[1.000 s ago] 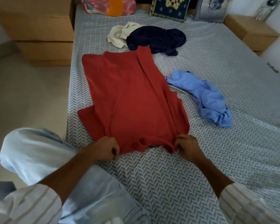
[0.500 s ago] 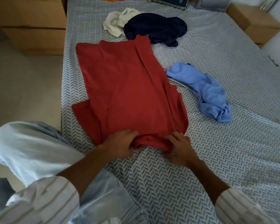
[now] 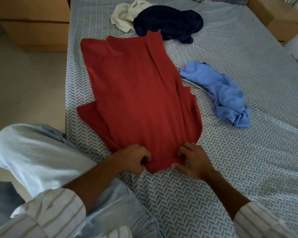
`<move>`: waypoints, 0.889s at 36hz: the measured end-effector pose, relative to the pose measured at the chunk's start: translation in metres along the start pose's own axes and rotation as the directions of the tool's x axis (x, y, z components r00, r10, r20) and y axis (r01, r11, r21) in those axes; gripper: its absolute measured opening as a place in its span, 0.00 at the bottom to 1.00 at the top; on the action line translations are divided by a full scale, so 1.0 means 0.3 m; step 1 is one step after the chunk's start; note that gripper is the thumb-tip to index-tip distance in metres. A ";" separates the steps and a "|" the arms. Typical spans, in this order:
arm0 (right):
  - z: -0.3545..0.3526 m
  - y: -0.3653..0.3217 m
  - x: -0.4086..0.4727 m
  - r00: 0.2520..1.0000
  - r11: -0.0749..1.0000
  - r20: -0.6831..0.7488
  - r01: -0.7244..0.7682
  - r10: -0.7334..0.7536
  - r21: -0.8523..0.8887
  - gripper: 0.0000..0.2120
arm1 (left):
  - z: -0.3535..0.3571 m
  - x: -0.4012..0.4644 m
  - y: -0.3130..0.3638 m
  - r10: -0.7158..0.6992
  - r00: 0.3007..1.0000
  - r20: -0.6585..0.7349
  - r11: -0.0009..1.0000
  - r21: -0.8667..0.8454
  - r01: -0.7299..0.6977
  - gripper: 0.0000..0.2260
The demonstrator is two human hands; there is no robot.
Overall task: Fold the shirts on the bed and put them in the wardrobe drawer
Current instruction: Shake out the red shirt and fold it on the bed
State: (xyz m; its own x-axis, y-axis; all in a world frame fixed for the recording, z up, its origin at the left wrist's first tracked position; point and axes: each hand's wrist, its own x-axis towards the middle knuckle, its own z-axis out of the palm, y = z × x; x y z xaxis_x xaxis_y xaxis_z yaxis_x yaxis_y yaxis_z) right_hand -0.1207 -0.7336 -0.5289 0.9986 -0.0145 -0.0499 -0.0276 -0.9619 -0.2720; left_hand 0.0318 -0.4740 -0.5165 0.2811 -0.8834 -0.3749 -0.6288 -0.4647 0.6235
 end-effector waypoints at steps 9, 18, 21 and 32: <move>0.055 -0.336 0.174 0.958 0.969 -0.143 0.246 -0.247 -0.023 0.19 | -0.142 -0.112 -0.098 -0.374 0.802 -0.465 0.922 -0.278 0.269 0.10; 0.172 -0.598 0.309 0.989 0.989 0.033 0.147 -0.147 -0.008 0.19 | -0.193 -0.247 -0.301 -0.927 0.205 -0.315 0.366 -0.877 0.312 0.05; 0.179 -0.625 0.316 0.981 0.974 0.080 0.162 -0.176 0.157 0.15 | -0.187 -0.251 -0.341 -0.950 0.261 -0.171 0.191 -0.980 0.052 0.10; 0.144 -0.616 0.307 0.926 0.934 0.139 0.338 -0.352 0.115 0.14 | -0.231 -0.240 -0.369 -0.897 0.442 -0.008 -0.026 -0.997 -0.071 0.09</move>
State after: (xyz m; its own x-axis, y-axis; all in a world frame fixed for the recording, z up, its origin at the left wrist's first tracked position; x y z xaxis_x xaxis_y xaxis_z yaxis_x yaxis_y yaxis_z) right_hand -0.0256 -0.5454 -0.5249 0.9280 0.3631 -0.0837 0.3067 -0.8719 -0.3818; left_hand 0.1314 -0.3633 -0.5110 0.6940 0.0262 -0.7195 0.7194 0.0147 0.6945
